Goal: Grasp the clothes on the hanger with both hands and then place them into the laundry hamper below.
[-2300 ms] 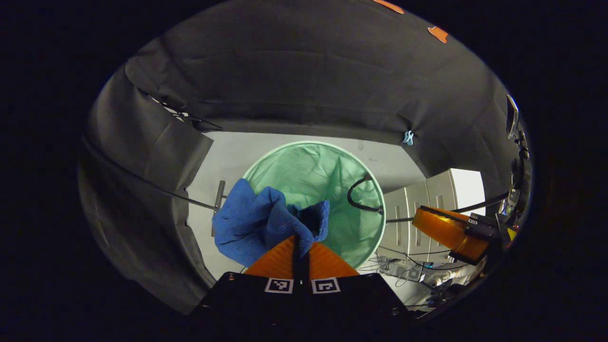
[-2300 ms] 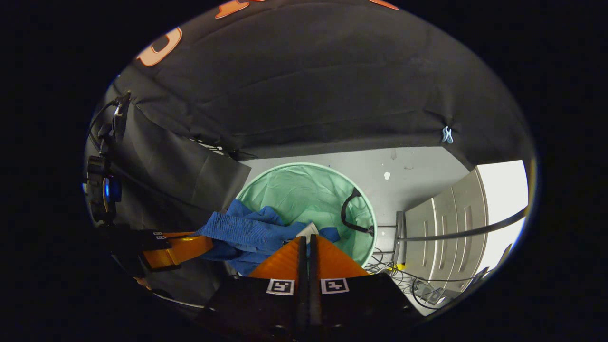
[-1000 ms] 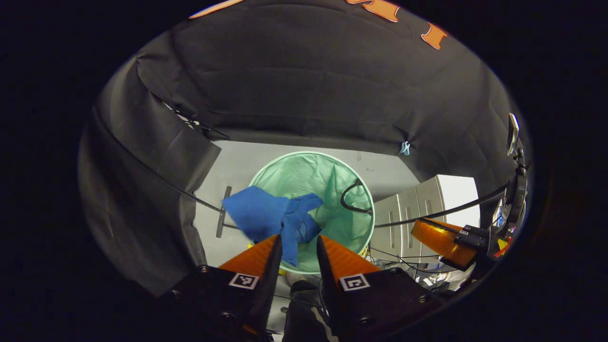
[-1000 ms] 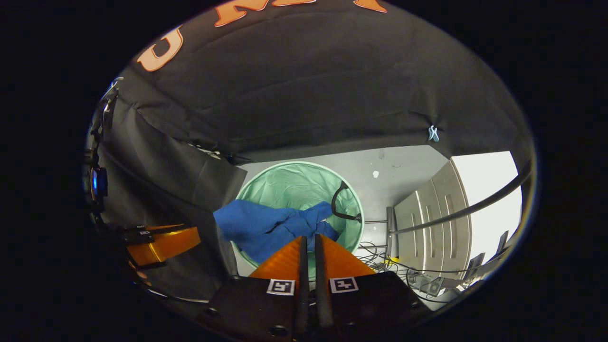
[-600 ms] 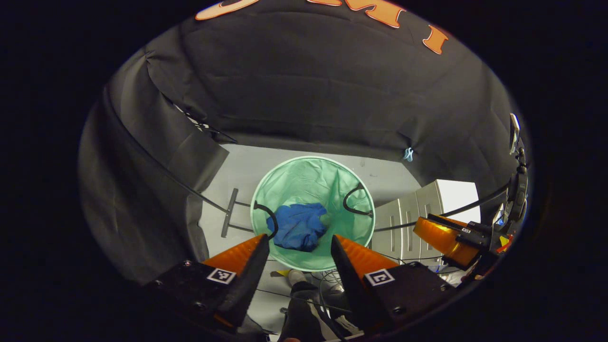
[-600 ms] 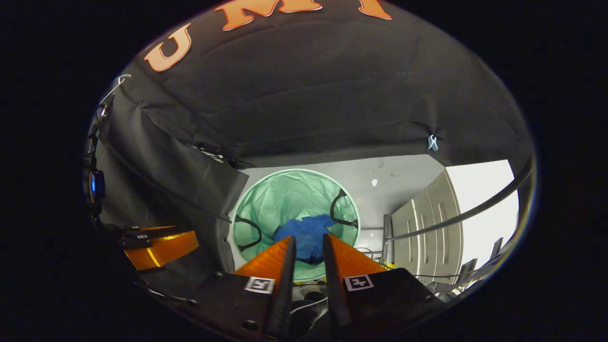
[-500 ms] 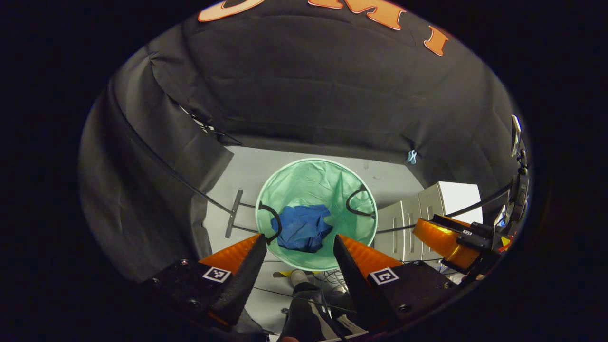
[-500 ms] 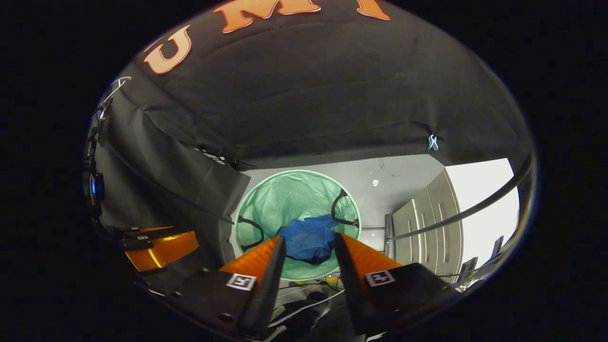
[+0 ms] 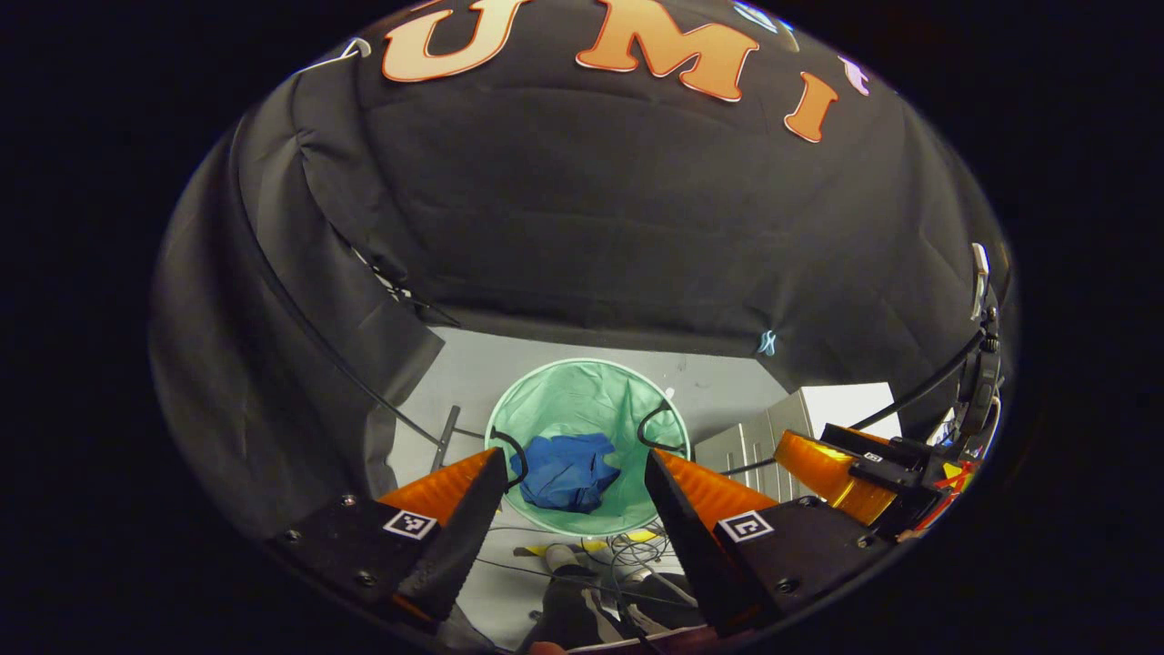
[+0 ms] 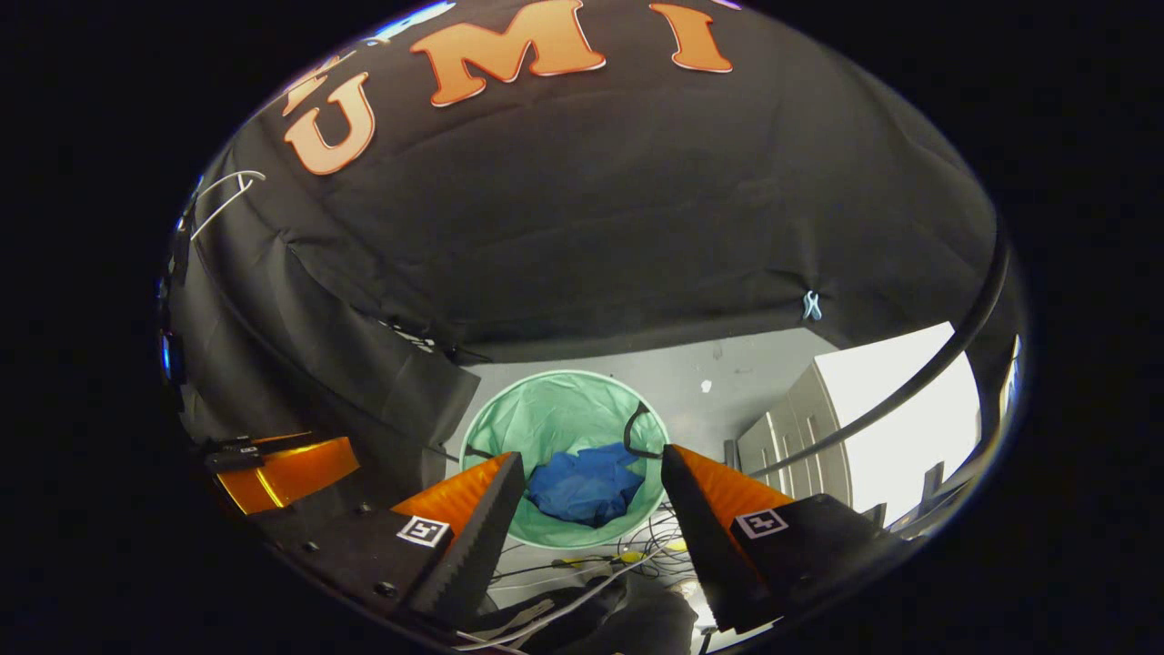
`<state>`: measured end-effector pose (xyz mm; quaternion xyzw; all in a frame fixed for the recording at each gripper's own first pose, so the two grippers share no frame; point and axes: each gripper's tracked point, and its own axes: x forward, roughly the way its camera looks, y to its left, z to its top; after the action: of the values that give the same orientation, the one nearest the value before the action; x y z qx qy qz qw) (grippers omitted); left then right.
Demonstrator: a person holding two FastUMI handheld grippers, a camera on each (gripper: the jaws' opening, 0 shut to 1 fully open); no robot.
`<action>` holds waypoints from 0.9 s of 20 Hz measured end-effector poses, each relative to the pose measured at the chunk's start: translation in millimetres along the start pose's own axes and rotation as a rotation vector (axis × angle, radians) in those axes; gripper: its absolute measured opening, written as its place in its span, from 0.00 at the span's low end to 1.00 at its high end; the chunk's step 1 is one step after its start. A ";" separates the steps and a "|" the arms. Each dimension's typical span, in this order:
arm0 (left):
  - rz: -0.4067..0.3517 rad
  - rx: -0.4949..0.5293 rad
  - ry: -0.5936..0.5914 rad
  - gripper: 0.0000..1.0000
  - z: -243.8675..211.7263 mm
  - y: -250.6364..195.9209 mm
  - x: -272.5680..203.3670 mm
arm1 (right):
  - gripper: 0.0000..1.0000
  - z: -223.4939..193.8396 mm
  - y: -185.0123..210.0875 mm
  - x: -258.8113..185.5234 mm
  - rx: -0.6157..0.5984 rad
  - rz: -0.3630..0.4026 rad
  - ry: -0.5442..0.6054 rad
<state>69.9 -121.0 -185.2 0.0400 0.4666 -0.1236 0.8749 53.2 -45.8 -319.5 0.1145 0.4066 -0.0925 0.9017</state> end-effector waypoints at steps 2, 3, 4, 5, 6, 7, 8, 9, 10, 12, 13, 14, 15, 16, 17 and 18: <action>-0.009 0.025 -0.043 0.97 16.2 -7.8 -16.3 | 0.99 14.4 -4.2 -13.0 -0.018 -0.008 -0.042; -0.012 0.041 -0.066 0.98 23.2 -12.1 -23.1 | 0.99 22.2 -5.8 -20.5 -0.025 -0.012 -0.061; -0.016 0.054 -0.090 0.97 31.7 -16.4 -29.1 | 0.99 29.7 -7.0 -26.3 -0.024 -0.013 -0.083; -0.022 0.062 -0.119 0.97 39.5 -21.7 -38.3 | 0.99 39.0 -5.8 -33.3 -0.019 -0.011 -0.107; -0.029 0.065 -0.148 0.98 50.5 -28.8 -47.8 | 0.99 48.4 -5.0 -42.8 -0.012 -0.008 -0.134; -0.038 0.066 -0.179 0.98 58.0 -34.6 -55.8 | 0.99 59.7 -3.4 -51.9 -0.007 -0.004 -0.160; -0.048 0.067 -0.209 0.98 68.7 -40.4 -66.1 | 0.98 69.2 -1.0 -60.6 -0.007 -0.002 -0.188; -0.057 0.066 -0.241 0.97 77.6 -44.7 -75.8 | 0.98 79.3 -1.6 -72.5 -0.009 0.000 -0.224; -0.065 0.066 -0.279 0.98 90.3 -49.2 -87.2 | 0.98 90.5 0.4 -84.7 -0.012 0.004 -0.262; -0.074 0.065 -0.365 0.98 116.6 -53.2 -110.0 | 0.98 114.1 3.9 -108.5 -0.027 0.010 -0.340; -0.075 0.065 -0.410 0.97 130.0 -52.6 -122.4 | 0.98 125.8 7.6 -119.7 -0.038 0.012 -0.380; -0.073 0.065 -0.459 0.97 143.9 -52.9 -134.0 | 0.98 137.5 11.8 -130.0 -0.053 0.014 -0.420; -0.071 0.064 -0.508 0.97 152.6 -49.0 -145.5 | 0.98 146.6 15.2 -141.1 -0.071 0.014 -0.460; -0.066 0.063 -0.559 0.97 159.6 -48.2 -151.8 | 0.98 156.3 19.5 -154.0 -0.091 0.016 -0.500; -0.060 0.063 -0.612 0.96 164.9 -47.1 -156.0 | 0.98 165.5 24.7 -166.0 -0.112 0.019 -0.539; -0.051 0.063 -0.666 0.97 172.6 -43.2 -161.2 | 0.98 174.8 30.0 -177.1 -0.134 0.021 -0.579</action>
<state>112.1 -165.9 46.9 0.0127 0.1518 -0.1659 0.9743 70.0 -53.3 -69.6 0.0275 0.1366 -0.0849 0.9866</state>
